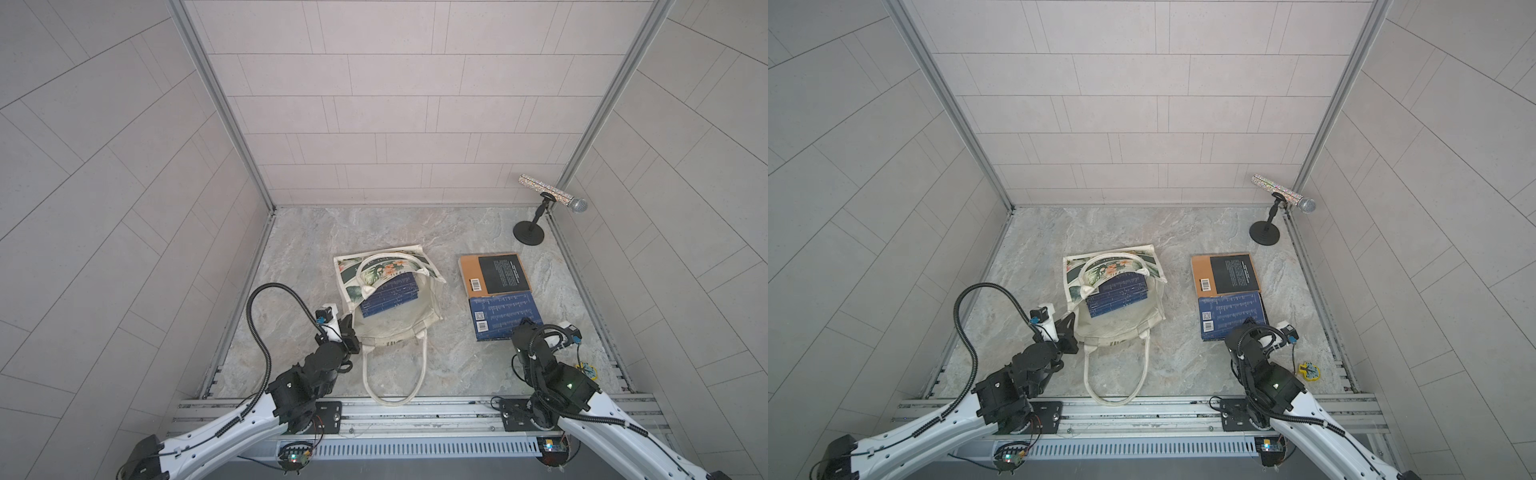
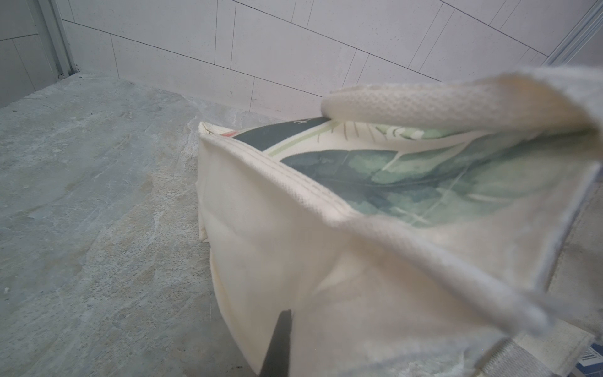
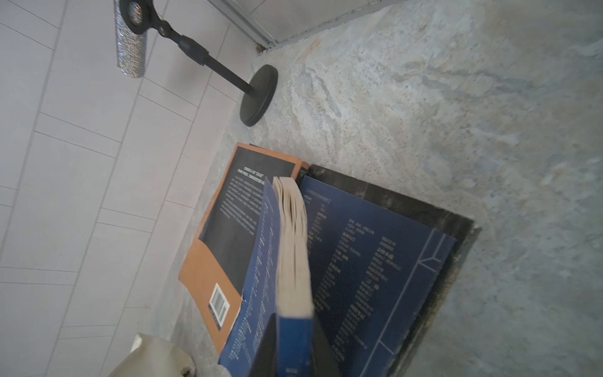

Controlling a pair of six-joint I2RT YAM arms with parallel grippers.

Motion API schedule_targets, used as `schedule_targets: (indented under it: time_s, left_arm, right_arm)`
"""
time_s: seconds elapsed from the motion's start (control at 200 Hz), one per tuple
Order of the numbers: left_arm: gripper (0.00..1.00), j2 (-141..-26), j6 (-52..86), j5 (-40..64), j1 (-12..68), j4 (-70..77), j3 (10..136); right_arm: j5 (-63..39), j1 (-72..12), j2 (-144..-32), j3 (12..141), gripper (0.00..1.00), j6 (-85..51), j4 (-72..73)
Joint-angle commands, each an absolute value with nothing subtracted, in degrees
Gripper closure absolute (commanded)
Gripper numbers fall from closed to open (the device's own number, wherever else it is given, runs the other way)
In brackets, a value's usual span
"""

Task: Take out the books from the canvas bag
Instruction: Place the book on the book.

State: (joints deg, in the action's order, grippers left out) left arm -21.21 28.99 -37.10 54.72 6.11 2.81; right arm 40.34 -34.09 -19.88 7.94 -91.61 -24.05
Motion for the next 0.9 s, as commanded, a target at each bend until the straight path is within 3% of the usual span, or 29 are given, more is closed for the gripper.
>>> schedule_targets:
  time_s: [0.0, 0.1, 0.32, 0.45, 0.52, 0.896]
  left_arm:
    - [1.00, -21.3, 29.1, -37.4, 54.3, 4.9, 4.2]
    - [1.00, -21.4, 29.0, -37.4, 54.3, 5.1, 4.2]
    - [1.00, -21.5, 29.0, -37.2, 54.3, 5.1, 4.3]
    - [1.00, -21.8, 28.9, -37.1, 54.3, 5.3, 4.4]
    - [1.00, -21.8, 28.9, -36.9, 54.3, 5.3, 4.5]
    - [1.00, -21.4, 28.9, -36.6, 54.3, 4.7, 4.6]
  right_arm:
    - [35.8, -31.6, -22.9, 4.2, 1.00, -92.2, -29.4]
    - [35.7, -30.5, -23.4, 4.6, 1.00, -91.3, -29.3]
    - [34.1, -27.1, -22.9, 4.7, 0.72, -88.5, -29.1]
    - [32.0, -25.2, -23.1, 6.2, 0.37, -86.6, -30.9]
    - [31.6, -24.5, -22.6, 7.4, 0.01, -85.2, -32.5]
    - [28.8, -23.6, -20.1, 16.1, 0.00, -80.5, -44.1]
